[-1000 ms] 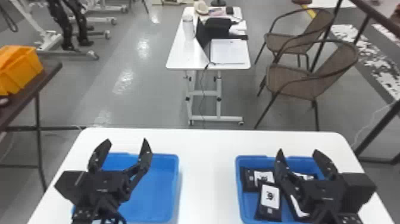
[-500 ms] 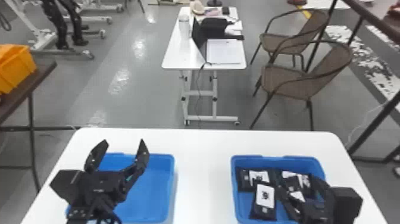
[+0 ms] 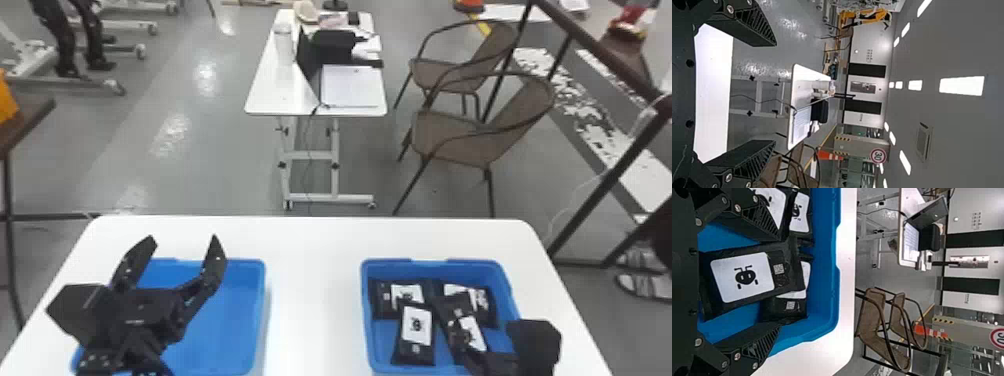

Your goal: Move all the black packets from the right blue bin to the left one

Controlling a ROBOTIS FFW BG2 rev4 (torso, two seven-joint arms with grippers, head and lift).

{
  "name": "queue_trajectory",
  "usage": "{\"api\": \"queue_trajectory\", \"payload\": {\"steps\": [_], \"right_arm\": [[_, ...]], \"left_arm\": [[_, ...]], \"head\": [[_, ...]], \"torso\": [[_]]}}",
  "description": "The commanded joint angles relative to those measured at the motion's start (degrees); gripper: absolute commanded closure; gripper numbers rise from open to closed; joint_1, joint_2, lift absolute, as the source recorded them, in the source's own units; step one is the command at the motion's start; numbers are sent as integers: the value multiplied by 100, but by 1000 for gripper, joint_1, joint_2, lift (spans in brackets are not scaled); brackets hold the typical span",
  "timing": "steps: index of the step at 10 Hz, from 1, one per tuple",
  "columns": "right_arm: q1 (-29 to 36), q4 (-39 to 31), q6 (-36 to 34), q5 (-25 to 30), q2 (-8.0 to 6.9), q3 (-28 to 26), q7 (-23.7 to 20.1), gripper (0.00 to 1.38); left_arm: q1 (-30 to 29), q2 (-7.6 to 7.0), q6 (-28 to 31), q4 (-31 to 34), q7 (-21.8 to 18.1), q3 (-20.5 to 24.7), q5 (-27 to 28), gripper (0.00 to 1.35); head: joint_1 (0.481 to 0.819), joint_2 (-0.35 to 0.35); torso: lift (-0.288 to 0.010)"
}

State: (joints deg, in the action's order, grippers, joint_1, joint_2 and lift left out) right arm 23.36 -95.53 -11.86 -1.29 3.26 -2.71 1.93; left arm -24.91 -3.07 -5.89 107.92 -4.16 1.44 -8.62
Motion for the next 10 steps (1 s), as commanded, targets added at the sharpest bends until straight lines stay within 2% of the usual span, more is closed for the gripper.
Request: {"api": "queue_trajectory", "payload": {"steps": [1, 2, 7, 10], "right_arm": [[-130, 263, -106, 32, 8, -19, -70, 246], [-253, 377, -177, 23, 8, -54, -202, 246], [-702, 958, -484, -74, 25, -54, -281, 243], [-1001, 1353, -502, -276, 34, -54, -351, 243]], "left_arm": [[12, -10, 62, 1, -15, 5, -25, 139], [12, -18, 62, 1, -32, 5, -25, 139], [56, -18, 114, -26, -173, 14, -16, 139], [188, -10, 97, -87, -577, 67, 36, 139]], "head": [[695, -55], [695, -57], [695, -62], [695, -66]], "torso": [[0], [0], [0], [0]]}}
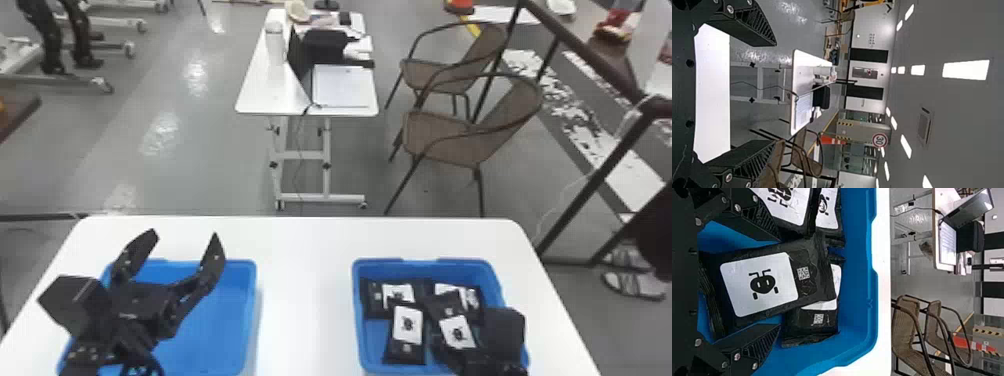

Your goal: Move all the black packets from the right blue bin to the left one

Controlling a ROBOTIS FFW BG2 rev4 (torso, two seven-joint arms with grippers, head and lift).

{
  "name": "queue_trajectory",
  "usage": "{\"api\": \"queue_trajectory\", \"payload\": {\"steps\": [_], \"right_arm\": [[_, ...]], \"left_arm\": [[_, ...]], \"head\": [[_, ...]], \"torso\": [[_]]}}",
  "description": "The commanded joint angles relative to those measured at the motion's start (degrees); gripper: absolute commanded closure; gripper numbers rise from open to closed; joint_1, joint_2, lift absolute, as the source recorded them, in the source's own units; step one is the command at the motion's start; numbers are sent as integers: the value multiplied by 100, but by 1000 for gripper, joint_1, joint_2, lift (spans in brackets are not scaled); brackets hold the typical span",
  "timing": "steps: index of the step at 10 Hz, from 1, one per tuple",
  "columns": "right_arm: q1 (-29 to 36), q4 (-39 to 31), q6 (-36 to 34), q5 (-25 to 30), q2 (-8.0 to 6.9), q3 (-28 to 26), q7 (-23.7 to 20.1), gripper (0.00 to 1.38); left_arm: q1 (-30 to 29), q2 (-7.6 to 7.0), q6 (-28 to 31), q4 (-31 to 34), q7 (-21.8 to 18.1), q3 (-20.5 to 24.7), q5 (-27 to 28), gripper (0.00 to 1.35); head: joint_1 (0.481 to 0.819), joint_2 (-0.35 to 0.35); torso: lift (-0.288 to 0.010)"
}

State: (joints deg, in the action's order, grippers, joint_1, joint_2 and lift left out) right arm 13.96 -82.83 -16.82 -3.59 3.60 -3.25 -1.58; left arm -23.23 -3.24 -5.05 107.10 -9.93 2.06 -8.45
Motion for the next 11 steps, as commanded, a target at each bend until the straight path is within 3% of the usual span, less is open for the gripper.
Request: {"api": "queue_trajectory", "payload": {"steps": [1, 4, 5, 6, 8, 11], "right_arm": [[-139, 188, -67, -107, 0, 0, 9, 242], [-148, 188, -419, -133, -8, -61, 114, 260], [-139, 109, -577, -133, -26, -61, 176, 522], [-96, 21, -586, -248, -26, -61, 264, 1191], [212, -471, -349, -336, -237, -140, 492, 1274], [493, -1183, -164, -564, -246, -105, 519, 1274]], "left_arm": [[29, 8, 31, -5, -53, 22, 19, 139], [21, 34, -22, -5, -70, 48, 28, 140], [12, 43, -48, -5, -70, 66, 46, 140], [12, 78, -48, -14, -70, 75, 63, 140], [3, 105, -75, -14, -70, 92, 72, 140], [-32, 236, -101, -14, -70, 163, 116, 140]], "head": [[695, -69], [695, -73], [695, -77], [695, -78], [695, -80], [695, -66]], "torso": [[0], [0], [0], [0], [0], [0]]}}
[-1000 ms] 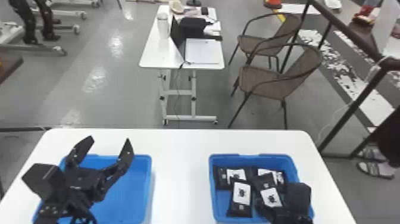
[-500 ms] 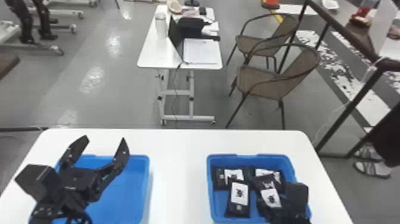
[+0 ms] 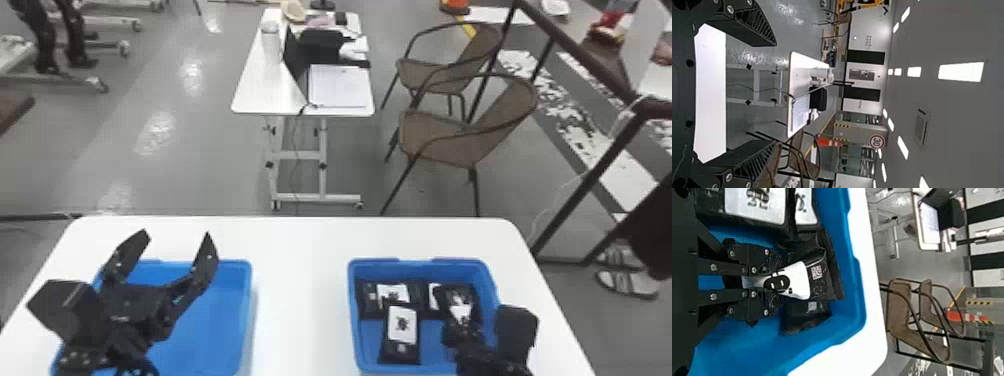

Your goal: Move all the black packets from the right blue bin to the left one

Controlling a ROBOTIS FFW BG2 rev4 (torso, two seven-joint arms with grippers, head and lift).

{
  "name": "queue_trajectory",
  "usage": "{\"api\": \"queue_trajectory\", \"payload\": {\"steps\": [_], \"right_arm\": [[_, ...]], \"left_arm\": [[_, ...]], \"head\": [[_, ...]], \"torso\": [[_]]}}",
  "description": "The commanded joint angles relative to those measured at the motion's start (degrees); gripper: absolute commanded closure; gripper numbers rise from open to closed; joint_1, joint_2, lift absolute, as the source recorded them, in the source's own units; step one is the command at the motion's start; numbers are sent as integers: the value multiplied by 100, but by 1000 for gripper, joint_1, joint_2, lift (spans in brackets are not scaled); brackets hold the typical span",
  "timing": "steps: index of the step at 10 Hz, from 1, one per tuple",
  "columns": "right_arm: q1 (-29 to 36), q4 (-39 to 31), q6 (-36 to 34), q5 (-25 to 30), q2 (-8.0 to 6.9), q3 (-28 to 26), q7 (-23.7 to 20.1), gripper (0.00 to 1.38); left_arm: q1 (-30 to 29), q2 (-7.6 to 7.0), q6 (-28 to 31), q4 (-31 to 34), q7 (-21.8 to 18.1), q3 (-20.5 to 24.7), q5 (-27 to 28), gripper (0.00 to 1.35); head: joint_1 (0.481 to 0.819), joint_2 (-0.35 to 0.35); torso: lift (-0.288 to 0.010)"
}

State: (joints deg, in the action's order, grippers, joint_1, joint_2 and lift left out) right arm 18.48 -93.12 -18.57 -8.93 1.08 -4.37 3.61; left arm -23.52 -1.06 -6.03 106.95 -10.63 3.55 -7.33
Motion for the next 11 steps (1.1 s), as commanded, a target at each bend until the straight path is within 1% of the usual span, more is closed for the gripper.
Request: {"api": "queue_trajectory", "payload": {"steps": [1, 2, 4, 5, 6, 7, 8, 10, 11], "right_arm": [[76, -523, -33, -21, 50, 76, 9, 1274], [15, -796, -59, -56, 164, 226, 0, 1274], [-310, -1191, -287, -504, 419, 718, -9, 1274], [-548, -1288, -490, -733, 542, 990, -220, 1274], [-829, -1314, -674, -768, 648, 1280, -536, 1274], [-1145, -1226, -692, -768, 779, 1667, -686, 1274], [-1488, -936, -560, -759, 867, 1975, -888, 1274], [-2121, -260, -252, -891, 903, 2484, -1283, 1274], [-2446, 39, -129, -900, 903, 2731, -1494, 1274]], "left_arm": [[-13, 18, -3, 10, 0, 14, 3, 140], [-13, 18, 6, 1, 0, 14, 3, 140], [-4, 9, 41, 10, 0, 14, -5, 139], [5, 9, 50, 10, 0, 5, -41, 134], [14, 9, 85, 10, 0, -4, -129, 140], [40, 9, 111, 18, 0, -21, -269, 140], [84, -17, 138, 27, 0, -74, -480, 140], [234, -149, 340, 141, -18, -206, -1069, 140], [365, -228, 524, 203, -149, -267, -1306, 140]], "head": [[695, -63], [695, -58], [695, -31], [695, -6], [695, 30], [695, 81], [695, 104], [695, 164], [695, 183]], "torso": [[0], [0], [0], [0], [0], [0], [0], [0], [0]]}}
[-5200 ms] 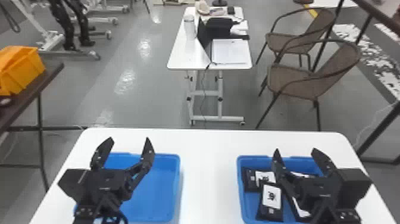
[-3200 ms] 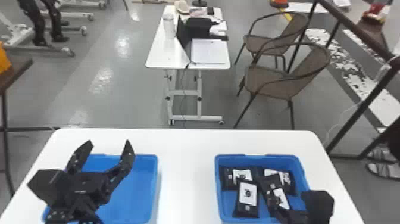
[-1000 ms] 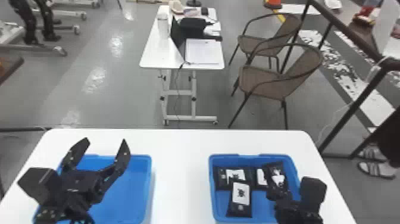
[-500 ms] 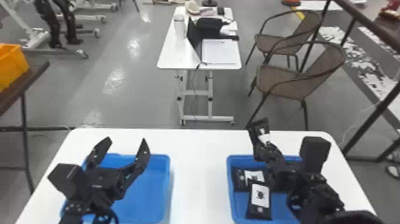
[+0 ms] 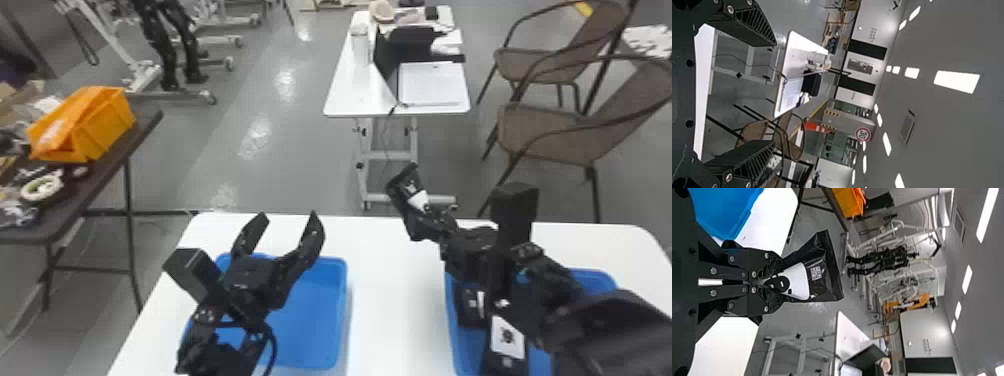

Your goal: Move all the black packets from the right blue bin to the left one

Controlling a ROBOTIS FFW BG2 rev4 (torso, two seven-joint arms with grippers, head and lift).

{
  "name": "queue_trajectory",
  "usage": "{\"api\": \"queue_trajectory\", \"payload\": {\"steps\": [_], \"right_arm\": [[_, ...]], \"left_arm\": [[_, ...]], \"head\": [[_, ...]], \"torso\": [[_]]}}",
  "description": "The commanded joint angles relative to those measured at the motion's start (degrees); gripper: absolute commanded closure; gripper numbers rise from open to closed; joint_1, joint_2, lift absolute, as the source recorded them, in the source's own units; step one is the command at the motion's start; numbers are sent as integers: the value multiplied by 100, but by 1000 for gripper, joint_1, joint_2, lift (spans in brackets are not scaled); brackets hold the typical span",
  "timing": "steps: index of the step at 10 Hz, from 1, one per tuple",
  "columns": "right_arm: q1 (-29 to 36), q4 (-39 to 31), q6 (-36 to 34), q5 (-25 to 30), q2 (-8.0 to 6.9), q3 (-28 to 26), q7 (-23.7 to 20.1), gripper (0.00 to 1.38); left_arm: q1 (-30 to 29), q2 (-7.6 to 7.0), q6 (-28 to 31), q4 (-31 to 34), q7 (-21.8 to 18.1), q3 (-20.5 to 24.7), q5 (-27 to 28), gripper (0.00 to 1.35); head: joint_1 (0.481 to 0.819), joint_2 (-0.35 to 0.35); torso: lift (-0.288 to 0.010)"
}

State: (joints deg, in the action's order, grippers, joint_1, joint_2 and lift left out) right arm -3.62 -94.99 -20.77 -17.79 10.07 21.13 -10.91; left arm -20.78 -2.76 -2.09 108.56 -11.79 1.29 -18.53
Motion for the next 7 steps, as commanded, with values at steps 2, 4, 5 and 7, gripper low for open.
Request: {"api": "queue_trajectory", "payload": {"steps": [2, 4, 5, 7], "right_arm": [[-851, 851, 425, -111, -49, 682, -359, 1274], [-1273, 1229, 592, -251, -154, 1025, -597, 1274], [-1388, 1299, 601, -383, -163, 1174, -702, 1274], [-1502, 1334, 530, -664, -137, 1394, -887, 1274]], "left_arm": [[276, -128, 754, 69, -298, -50, -669, 140], [381, -102, 1123, 60, -482, -15, -757, 140], [390, -58, 1114, 51, -491, -6, -740, 140], [434, 4, 1026, 42, -509, 46, -581, 140]], "head": [[695, 204], [695, 225], [695, 237], [695, 261]], "torso": [[0], [0], [0], [0]]}}
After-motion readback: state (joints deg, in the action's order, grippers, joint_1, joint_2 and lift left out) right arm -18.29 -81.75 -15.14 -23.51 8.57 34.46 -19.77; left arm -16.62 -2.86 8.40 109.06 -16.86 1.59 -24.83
